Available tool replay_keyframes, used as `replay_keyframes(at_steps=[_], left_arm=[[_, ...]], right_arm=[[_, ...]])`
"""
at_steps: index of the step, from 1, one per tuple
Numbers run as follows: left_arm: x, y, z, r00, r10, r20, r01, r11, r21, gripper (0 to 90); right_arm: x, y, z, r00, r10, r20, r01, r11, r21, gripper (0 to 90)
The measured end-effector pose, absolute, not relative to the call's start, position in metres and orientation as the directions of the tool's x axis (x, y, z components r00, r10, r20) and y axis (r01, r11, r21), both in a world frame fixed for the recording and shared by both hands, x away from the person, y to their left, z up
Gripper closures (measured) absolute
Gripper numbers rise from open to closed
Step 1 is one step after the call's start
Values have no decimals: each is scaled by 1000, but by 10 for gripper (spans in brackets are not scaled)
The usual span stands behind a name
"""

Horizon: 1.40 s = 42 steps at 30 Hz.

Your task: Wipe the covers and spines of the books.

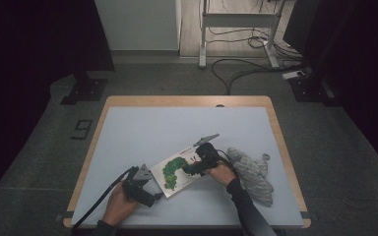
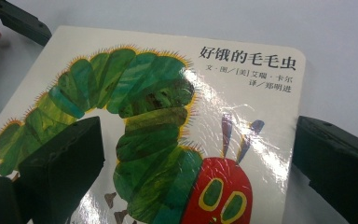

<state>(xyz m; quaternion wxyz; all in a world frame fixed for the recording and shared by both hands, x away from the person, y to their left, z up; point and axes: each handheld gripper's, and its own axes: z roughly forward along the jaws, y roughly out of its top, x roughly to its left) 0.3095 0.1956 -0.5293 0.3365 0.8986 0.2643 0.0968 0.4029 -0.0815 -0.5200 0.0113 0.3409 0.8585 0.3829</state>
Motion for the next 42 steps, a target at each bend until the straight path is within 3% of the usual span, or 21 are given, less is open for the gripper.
replay_keyframes(at_steps=[13, 14, 16, 21, 27, 35, 42], left_arm=[[309, 196, -529, 842, 540, -4, 409, -634, 656, 0], [309, 196, -529, 842, 540, -3, 409, -634, 656, 0], [309, 196, -529, 842, 539, -2, 408, -635, 656, 0], [309, 196, -529, 842, 540, -3, 409, -634, 656, 0], [309, 195, -529, 842, 540, -2, 408, -635, 656, 0], [309, 195, -529, 843, 538, 3, 406, -639, 654, 0], [308, 196, -529, 842, 540, -1, 407, -635, 657, 8]], right_arm=[[391, -89, -495, -774, 588, 237, 545, 427, 722, 67], [389, -90, -494, -781, 569, 258, 549, 428, 718, 128], [385, -89, -494, -798, 520, 306, 551, 423, 719, 120], [378, -85, -493, -821, 540, 186, 494, 507, 706, 133], [385, -92, -492, -839, 510, 191, 486, 542, 685, 165], [389, -101, -488, -857, 473, 203, 474, 571, 670, 292], [382, -104, -484, -872, 464, 157, 440, 600, 669, 350]])
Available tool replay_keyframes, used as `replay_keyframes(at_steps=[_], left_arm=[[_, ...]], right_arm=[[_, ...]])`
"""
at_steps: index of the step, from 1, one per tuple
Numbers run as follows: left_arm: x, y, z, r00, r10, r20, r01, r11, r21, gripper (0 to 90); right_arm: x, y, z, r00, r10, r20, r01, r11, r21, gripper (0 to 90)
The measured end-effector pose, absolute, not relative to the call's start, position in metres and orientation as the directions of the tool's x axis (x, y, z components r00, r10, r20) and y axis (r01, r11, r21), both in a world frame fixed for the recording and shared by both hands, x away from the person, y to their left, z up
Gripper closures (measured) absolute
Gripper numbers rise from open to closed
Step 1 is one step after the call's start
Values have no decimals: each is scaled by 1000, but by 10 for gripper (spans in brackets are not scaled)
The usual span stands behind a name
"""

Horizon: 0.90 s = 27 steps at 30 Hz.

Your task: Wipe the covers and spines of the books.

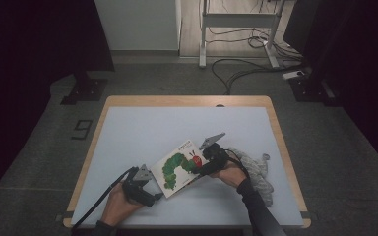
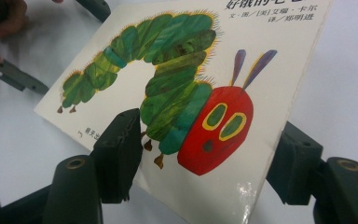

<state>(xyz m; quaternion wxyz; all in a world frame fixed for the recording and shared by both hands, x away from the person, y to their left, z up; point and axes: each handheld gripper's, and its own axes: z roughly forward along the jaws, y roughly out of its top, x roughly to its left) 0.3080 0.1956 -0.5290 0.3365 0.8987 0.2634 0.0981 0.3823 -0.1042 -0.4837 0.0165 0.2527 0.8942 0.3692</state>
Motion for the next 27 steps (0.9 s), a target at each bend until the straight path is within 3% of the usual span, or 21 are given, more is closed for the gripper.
replay_keyframes(at_steps=[27], left_arm=[[313, 205, -509, 828, 553, -92, 465, -584, 665, 21]], right_arm=[[355, -128, -494, -870, 472, 144, 427, 575, 698, 479]])
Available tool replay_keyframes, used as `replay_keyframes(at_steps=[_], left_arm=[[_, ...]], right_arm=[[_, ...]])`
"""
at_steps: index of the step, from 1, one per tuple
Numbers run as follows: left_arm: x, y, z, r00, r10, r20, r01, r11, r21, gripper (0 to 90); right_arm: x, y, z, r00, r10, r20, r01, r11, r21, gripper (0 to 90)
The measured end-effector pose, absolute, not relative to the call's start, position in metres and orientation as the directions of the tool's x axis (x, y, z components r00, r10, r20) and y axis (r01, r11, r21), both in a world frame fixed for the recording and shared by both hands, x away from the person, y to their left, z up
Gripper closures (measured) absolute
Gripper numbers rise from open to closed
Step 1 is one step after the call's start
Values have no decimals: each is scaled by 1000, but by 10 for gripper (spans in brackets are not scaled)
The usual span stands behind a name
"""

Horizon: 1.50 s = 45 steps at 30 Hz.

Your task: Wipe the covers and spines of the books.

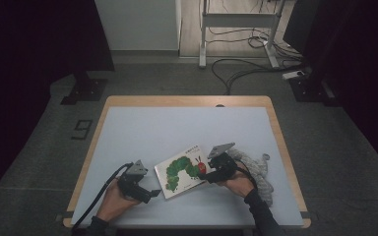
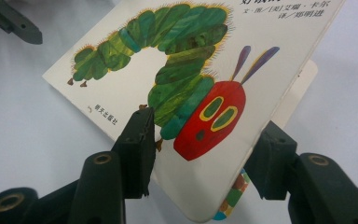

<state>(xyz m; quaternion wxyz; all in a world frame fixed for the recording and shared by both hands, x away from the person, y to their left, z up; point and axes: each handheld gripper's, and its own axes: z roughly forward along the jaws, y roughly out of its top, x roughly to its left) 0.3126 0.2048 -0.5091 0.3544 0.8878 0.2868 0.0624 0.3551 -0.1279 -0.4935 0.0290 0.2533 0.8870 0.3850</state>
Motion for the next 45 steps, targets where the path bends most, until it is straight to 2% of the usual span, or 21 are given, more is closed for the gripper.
replay_keyframes(at_steps=[22, 25, 29, 31, 36, 45], left_arm=[[322, 185, -508, 854, 506, -118, 448, -601, 662, 48], [323, 181, -507, 861, 495, -118, 440, -605, 664, 70], [322, 177, -506, 867, 486, -114, 427, -603, 674, 148], [321, 176, -505, 868, 486, -104, 420, -606, 676, 150], [318, 174, -503, 867, 492, -82, 410, -608, 680, 152], [316, 173, -497, 863, 503, -46, 392, -608, 690, 211]], right_arm=[[339, -145, -504, -863, 481, 155, 435, 550, 713, 541], [337, -146, -505, -863, 481, 152, 432, 550, 715, 544], [337, -147, -505, -865, 480, 147, 427, 549, 719, 544], [337, -148, -505, -865, 478, 153, 430, 548, 718, 543], [338, -151, -506, -859, 478, 185, 449, 526, 723, 497], [345, -153, -499, -836, 529, 143, 454, 521, 723, 388]])
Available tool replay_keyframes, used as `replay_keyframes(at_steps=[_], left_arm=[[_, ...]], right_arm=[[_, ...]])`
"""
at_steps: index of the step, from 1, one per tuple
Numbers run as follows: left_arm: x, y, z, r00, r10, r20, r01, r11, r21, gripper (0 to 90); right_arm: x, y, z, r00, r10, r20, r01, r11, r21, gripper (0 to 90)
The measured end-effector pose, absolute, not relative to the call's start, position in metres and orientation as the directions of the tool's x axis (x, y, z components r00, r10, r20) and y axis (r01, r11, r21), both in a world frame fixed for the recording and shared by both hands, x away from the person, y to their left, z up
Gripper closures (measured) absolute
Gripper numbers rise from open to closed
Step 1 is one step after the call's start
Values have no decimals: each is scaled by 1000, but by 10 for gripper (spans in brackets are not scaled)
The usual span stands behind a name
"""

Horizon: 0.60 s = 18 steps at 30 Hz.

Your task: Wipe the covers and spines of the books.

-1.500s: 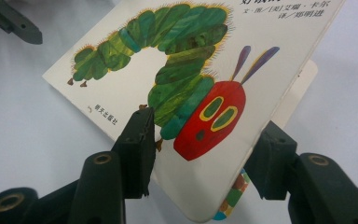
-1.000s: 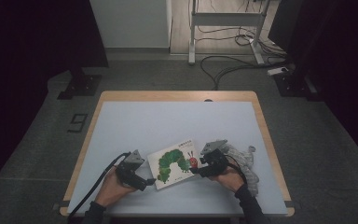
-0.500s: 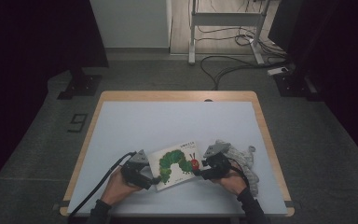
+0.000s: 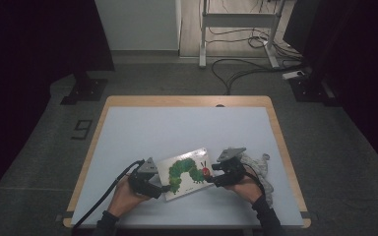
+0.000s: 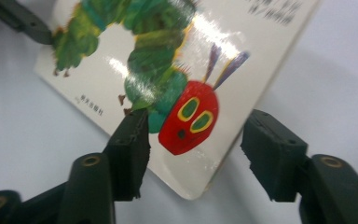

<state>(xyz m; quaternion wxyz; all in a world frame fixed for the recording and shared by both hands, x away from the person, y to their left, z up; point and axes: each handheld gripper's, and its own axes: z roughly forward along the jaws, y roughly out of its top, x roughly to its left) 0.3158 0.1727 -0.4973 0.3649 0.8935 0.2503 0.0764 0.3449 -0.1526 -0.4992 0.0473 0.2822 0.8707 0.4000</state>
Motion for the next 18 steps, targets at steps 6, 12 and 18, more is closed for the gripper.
replay_keyframes(at_steps=[6, 12, 18], left_arm=[[317, 172, -494, 862, 506, -43, 393, -611, 687, 238], [319, 175, -488, 864, 501, -55, 390, -594, 704, 327], [319, 177, -483, 867, 495, -62, 390, -596, 702, 379]], right_arm=[[358, -148, -499, -806, 566, 174, 499, 492, 713, 311], [371, -143, -500, -793, 560, 239, 541, 470, 697, 366], [370, -140, -495, -800, 560, 215, 524, 476, 707, 409]])
